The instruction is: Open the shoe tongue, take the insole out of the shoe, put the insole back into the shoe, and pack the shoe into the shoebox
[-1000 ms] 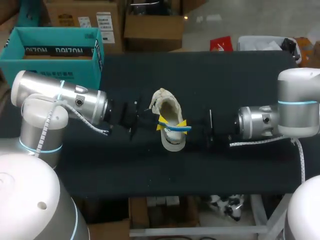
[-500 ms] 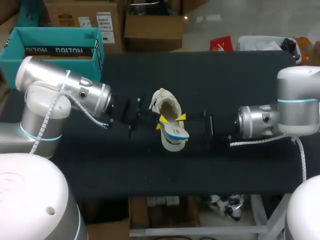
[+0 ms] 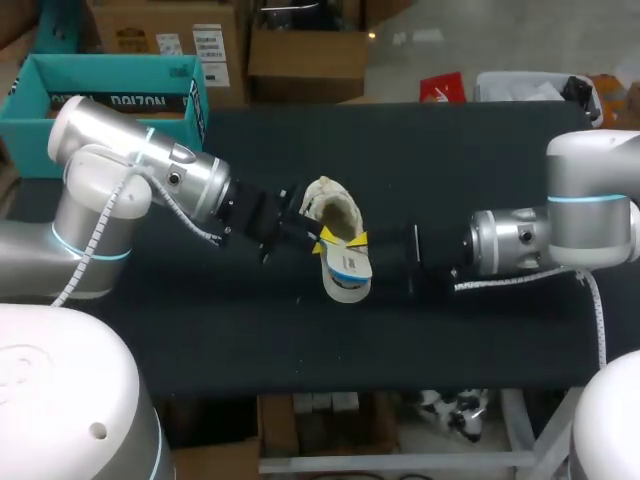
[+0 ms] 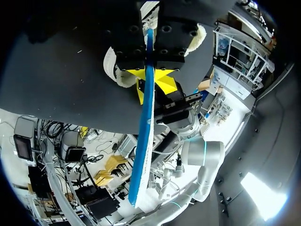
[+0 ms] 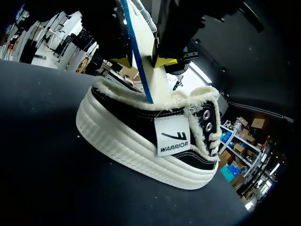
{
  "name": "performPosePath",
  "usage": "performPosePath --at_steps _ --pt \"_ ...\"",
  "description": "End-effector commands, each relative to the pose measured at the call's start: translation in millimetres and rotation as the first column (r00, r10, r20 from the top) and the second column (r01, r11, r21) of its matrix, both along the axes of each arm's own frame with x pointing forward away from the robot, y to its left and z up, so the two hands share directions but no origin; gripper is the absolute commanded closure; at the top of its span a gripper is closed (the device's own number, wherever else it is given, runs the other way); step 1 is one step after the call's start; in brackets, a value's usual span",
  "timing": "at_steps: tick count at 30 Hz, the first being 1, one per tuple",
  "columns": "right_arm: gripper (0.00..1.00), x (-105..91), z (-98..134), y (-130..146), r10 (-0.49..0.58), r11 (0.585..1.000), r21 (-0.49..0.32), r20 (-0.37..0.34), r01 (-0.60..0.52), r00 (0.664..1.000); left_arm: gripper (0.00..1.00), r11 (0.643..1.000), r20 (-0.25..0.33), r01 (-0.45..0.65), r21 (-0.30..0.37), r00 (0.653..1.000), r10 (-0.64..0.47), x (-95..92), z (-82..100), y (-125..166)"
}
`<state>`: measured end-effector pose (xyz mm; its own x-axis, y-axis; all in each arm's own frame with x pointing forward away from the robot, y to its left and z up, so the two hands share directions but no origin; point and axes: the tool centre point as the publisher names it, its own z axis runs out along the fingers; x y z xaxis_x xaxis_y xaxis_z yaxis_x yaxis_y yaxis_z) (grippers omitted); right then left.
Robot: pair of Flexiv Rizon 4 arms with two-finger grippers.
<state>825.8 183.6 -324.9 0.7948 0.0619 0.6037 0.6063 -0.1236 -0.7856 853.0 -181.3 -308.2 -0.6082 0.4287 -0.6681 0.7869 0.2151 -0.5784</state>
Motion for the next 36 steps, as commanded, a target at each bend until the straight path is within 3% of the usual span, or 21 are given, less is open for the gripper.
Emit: performPosePath --at_steps 1,4,5,22,35,36 --pt "0.83 1.7 -1.7 3.4 -0.002 1.000 -0.010 0.002 0.002 1.000 1.00 1.000 -0.004 0.012 -0.002 1.000 -0.012 9.3 -5.0 -4.7" --pt "0.91 3.7 -4.6 4.0 -0.007 1.000 -0.014 0.002 0.007 1.000 1.00 1.000 -0.010 0.016 0.001 1.000 -0.016 13.6 -8.0 -6.0" --pt "1.00 4.4 -5.2 4.2 -0.013 1.000 -0.025 0.004 0.013 1.000 1.00 1.000 -0.011 0.017 0.003 1.000 -0.017 14.6 -9.5 -6.4" --pt "1.00 21.4 -12.9 10.7 -0.040 0.988 -0.147 0.079 0.051 0.996 1.00 0.998 -0.011 0.002 0.064 1.000 -0.001 35.4 -29.3 -4.4" --pt "1.00 35.5 -29.5 1.6 -0.054 0.983 -0.167 0.099 0.070 0.994 1.00 0.997 -0.044 -0.018 0.073 0.999 0.021 38.3 -35.1 -3.3" --pt "1.00 35.8 -30.3 1.0 -0.055 0.984 -0.166 0.099 0.071 0.994 0.87 0.997 -0.043 -0.013 0.072 0.999 0.016 35.8 -33.9 -3.3"
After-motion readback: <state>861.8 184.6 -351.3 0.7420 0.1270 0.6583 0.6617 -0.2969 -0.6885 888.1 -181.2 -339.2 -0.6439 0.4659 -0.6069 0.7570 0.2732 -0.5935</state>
